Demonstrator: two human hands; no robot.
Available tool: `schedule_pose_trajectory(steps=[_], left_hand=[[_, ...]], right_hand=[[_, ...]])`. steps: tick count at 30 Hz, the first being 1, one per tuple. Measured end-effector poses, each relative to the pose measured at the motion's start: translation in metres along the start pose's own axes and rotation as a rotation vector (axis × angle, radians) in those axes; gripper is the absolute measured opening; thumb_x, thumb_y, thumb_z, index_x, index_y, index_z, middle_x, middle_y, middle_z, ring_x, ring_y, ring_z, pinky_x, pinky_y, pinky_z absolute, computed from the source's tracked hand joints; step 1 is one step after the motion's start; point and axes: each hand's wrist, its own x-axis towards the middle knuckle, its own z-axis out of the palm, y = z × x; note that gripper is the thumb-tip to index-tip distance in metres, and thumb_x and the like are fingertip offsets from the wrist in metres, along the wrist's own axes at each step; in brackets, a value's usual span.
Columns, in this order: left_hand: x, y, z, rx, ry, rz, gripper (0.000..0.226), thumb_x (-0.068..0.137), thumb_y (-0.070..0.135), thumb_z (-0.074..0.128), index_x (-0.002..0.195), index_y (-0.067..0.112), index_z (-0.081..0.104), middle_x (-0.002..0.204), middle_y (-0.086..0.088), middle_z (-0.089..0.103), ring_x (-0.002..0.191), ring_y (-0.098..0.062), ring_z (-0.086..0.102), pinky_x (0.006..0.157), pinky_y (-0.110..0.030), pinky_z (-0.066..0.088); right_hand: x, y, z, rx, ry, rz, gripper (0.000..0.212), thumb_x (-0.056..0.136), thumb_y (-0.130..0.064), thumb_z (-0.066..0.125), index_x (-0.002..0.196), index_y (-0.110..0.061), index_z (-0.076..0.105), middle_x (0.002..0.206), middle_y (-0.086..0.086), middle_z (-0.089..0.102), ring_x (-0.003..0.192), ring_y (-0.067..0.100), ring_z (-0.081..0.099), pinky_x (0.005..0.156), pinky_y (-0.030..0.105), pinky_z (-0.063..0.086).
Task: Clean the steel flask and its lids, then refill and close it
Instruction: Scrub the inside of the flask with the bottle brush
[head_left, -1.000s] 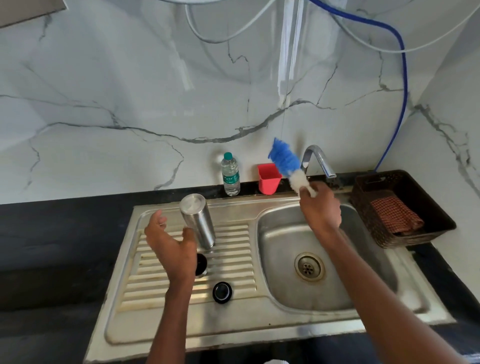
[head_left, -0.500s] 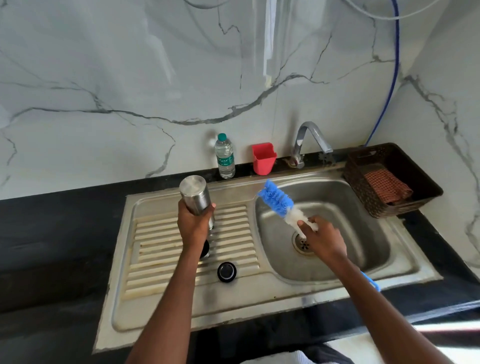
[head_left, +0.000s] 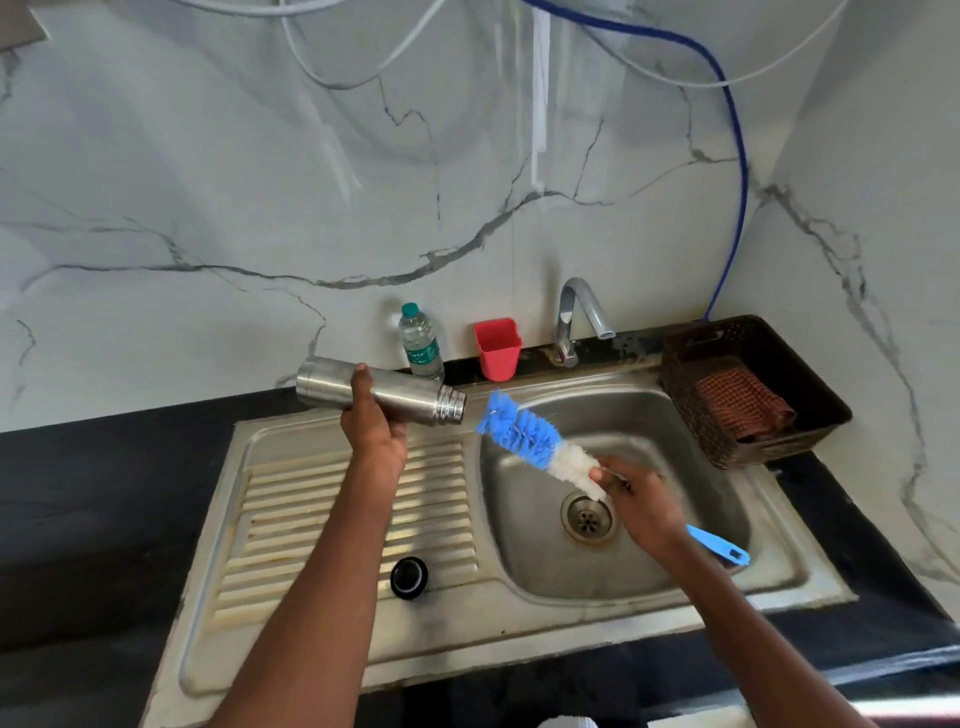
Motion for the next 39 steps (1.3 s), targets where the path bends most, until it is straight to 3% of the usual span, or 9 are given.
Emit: schedule_pose_trajectory(steps=[6, 9, 13, 18, 22, 25, 30, 35, 39], left_hand=[[-0.005, -0.023, 0.017, -0.035, 0.022, -0.041, 0.057, 0.090, 0.031, 0.083, 0.135, 0.011, 0.055, 0.128, -0.017, 0.070, 0.113, -0.035, 0.071, 0.095, -0.060, 0.059], [-0.010, -0.036, 0.022, 0.012, 0.018, -0.027, 0.057, 0.091, 0.030, 0.082, 0.136, 0.009, 0.055, 0.127, -0.017, 0.070, 0.113, -0.035, 0.070, 0.098, -0.062, 0.057], [-0.013, -0.046, 0.026, 0.049, 0.036, 0.001, 0.053, 0.090, 0.027, 0.083, 0.132, 0.009, 0.056, 0.126, -0.017, 0.071, 0.114, -0.035, 0.071, 0.096, -0.061, 0.058], [-0.012, -0.052, 0.025, 0.027, 0.073, 0.028, 0.054, 0.089, 0.027, 0.083, 0.133, 0.010, 0.056, 0.129, -0.018, 0.070, 0.115, -0.037, 0.070, 0.097, -0.062, 0.057], [-0.013, -0.052, 0.017, 0.049, 0.097, 0.050, 0.054, 0.090, 0.027, 0.082, 0.134, 0.010, 0.056, 0.129, -0.017, 0.070, 0.115, -0.036, 0.070, 0.096, -0.061, 0.058], [-0.013, -0.049, 0.014, 0.050, 0.122, 0.072, 0.059, 0.090, 0.030, 0.082, 0.138, 0.009, 0.055, 0.128, -0.017, 0.071, 0.114, -0.035, 0.071, 0.093, -0.061, 0.060], [-0.011, -0.048, 0.013, -0.006, 0.262, 0.161, 0.058, 0.089, 0.036, 0.084, 0.133, 0.010, 0.056, 0.121, -0.014, 0.072, 0.106, -0.032, 0.074, 0.093, -0.058, 0.061], [-0.011, -0.044, 0.014, -0.014, 0.316, 0.206, 0.055, 0.089, 0.037, 0.082, 0.129, 0.010, 0.056, 0.116, -0.011, 0.072, 0.099, -0.029, 0.075, 0.090, -0.053, 0.063], [-0.017, -0.040, 0.019, 0.015, 0.320, 0.200, 0.055, 0.092, 0.035, 0.080, 0.133, 0.010, 0.053, 0.110, -0.008, 0.070, 0.091, -0.024, 0.073, 0.064, -0.038, 0.062]], right_hand=[[0.004, 0.004, -0.021, 0.018, -0.063, -0.105, 0.024, 0.097, -0.042, 0.067, 0.121, -0.043, 0.073, 0.110, -0.015, 0.077, 0.101, 0.003, 0.067, 0.085, 0.029, 0.049], [0.015, 0.013, -0.030, 0.012, -0.113, -0.121, 0.030, 0.093, -0.064, 0.058, 0.121, -0.054, 0.064, 0.111, -0.023, 0.075, 0.104, 0.003, 0.068, 0.092, 0.037, 0.055], [0.034, 0.036, -0.037, 0.002, -0.140, -0.163, 0.070, 0.079, -0.095, 0.035, 0.127, -0.052, 0.063, 0.115, -0.026, 0.073, 0.108, 0.001, 0.069, 0.092, 0.040, 0.057], [0.042, 0.033, -0.046, 0.026, -0.158, -0.151, 0.044, 0.092, -0.069, 0.053, 0.124, -0.043, 0.070, 0.108, -0.019, 0.076, 0.102, 0.004, 0.070, 0.092, 0.038, 0.056], [0.049, 0.019, -0.043, -0.036, -0.194, -0.169, 0.040, 0.093, -0.065, 0.056, 0.122, -0.042, 0.072, 0.110, -0.014, 0.077, 0.104, 0.011, 0.070, 0.092, 0.039, 0.056], [0.056, 0.010, -0.037, -0.031, -0.207, -0.172, 0.052, 0.083, -0.079, 0.046, 0.120, -0.049, 0.067, 0.111, -0.016, 0.076, 0.106, 0.012, 0.069, 0.093, 0.041, 0.055], [0.049, -0.010, -0.028, -0.168, -0.152, -0.227, 0.028, 0.100, -0.053, 0.058, 0.123, -0.043, 0.072, 0.111, -0.008, 0.077, 0.107, 0.019, 0.068, 0.081, 0.031, 0.046], [0.044, -0.018, -0.022, -0.286, -0.107, -0.285, 0.027, 0.102, -0.050, 0.056, 0.121, -0.038, 0.072, 0.106, -0.003, 0.077, 0.104, 0.026, 0.068, 0.075, 0.033, 0.043], [0.036, -0.027, -0.015, -0.269, -0.090, -0.337, 0.026, 0.101, -0.049, 0.057, 0.119, -0.036, 0.072, 0.101, -0.003, 0.077, 0.098, 0.027, 0.069, 0.076, 0.036, 0.052]])
